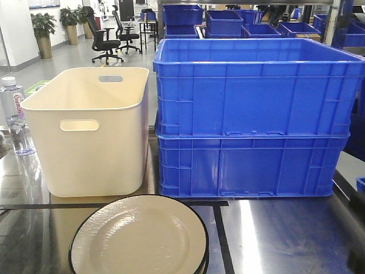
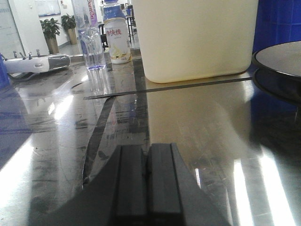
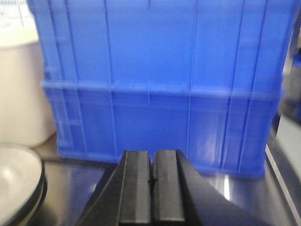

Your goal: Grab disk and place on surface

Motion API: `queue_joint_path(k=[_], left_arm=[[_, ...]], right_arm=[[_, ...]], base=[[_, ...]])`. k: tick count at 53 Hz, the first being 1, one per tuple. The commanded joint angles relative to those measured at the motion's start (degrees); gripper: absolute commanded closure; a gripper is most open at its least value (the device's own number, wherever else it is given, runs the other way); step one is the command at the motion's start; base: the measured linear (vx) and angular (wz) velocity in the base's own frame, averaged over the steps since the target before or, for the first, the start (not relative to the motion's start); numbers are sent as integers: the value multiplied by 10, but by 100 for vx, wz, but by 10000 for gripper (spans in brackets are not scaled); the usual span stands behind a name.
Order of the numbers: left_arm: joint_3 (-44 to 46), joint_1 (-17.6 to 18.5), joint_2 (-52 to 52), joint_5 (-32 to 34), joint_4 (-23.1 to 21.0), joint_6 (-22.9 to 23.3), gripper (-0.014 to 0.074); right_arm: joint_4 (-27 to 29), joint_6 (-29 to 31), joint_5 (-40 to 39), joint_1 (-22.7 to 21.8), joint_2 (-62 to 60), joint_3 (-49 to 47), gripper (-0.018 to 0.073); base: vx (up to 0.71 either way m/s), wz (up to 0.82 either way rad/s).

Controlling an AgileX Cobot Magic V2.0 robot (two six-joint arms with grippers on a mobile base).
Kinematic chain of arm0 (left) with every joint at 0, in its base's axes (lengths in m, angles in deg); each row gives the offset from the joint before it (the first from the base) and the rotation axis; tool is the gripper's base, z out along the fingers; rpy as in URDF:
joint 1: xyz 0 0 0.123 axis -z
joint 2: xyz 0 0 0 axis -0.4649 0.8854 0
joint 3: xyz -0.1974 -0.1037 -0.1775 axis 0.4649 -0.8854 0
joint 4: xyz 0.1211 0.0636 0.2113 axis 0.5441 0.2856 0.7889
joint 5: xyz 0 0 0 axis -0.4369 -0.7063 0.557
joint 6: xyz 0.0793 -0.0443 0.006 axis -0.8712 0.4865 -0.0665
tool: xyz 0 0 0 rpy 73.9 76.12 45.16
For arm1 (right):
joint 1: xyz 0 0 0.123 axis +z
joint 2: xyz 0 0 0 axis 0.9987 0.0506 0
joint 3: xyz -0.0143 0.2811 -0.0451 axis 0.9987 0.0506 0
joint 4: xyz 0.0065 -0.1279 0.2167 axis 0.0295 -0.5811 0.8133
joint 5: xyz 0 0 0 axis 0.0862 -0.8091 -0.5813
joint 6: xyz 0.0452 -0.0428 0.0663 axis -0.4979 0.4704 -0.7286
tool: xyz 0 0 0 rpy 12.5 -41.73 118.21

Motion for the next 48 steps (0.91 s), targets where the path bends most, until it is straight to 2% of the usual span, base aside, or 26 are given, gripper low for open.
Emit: queue_joint_path(k=[1, 6, 15, 20, 23, 28, 48], left_arm=[[-7, 1, -10, 45, 1, 6, 601], [-7, 1, -10, 45, 1, 6, 601], [-7, 1, -10, 45, 1, 6, 601], [-7, 1, -10, 45, 1, 6, 601], [-7, 1, -10, 45, 1, 6, 601], [-7, 1, -10, 45, 1, 6, 601], [-7, 1, -10, 45, 1, 6, 601]], right_arm=[[-137, -155, -73, -17, -48, 55, 568], [-164, -228, -102, -61, -111, 151, 568], [-179, -248, -82, -127, -249, 282, 568], [-194, -250, -54, -133, -311, 318, 568], [-208, -249, -11, -133, -339, 315, 568], [-240, -249, 12, -131, -373, 315, 568], [-246, -249, 18, -130, -417, 316, 568]], base=[[0, 0], [0, 0], [0, 0], [0, 0], [0, 0], [0, 0], [0, 0]])
